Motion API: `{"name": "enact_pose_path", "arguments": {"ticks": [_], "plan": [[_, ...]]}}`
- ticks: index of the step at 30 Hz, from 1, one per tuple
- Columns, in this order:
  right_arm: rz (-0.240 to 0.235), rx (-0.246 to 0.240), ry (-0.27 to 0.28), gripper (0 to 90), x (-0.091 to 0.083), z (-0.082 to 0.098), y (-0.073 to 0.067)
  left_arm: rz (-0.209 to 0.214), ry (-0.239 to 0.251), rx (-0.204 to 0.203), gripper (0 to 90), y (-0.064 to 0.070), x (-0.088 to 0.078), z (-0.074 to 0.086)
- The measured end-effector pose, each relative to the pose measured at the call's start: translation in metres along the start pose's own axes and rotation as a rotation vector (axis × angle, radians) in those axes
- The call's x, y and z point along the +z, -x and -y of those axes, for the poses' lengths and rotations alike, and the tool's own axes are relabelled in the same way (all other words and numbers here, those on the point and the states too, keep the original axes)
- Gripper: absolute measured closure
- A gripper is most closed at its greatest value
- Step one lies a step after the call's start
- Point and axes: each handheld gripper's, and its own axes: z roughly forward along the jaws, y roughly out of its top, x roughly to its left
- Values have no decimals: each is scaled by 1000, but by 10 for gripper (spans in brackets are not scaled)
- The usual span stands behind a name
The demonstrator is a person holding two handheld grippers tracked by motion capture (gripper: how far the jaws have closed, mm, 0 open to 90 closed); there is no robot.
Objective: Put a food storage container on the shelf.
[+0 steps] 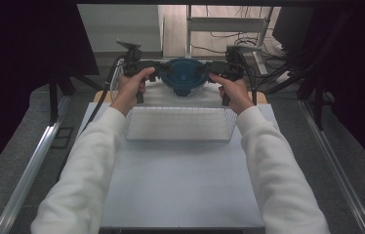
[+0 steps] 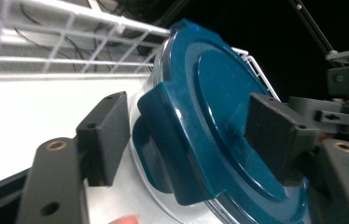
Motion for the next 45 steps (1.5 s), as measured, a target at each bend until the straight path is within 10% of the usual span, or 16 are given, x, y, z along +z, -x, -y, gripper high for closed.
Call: {"name": "enact_pose_path", "arguments": {"ticks": [13,21,24,35,45], "plan": [[26,-224,73,171,-41,6,-18,-69,44,201,232,29,-39,14],[61,-377,68,206,-64,38,-22,-94,14,364,214,66,-67,53],[46,-416,72,220,-73,54,-23,-9,29,336,217,71,-77,71],[46,-534,90,269,-105,122,1,-39,28,353,233,52,-101,131],[40,-508,35,285,-111,173,42,-91,-44,380,243,38,-109,198]]}}
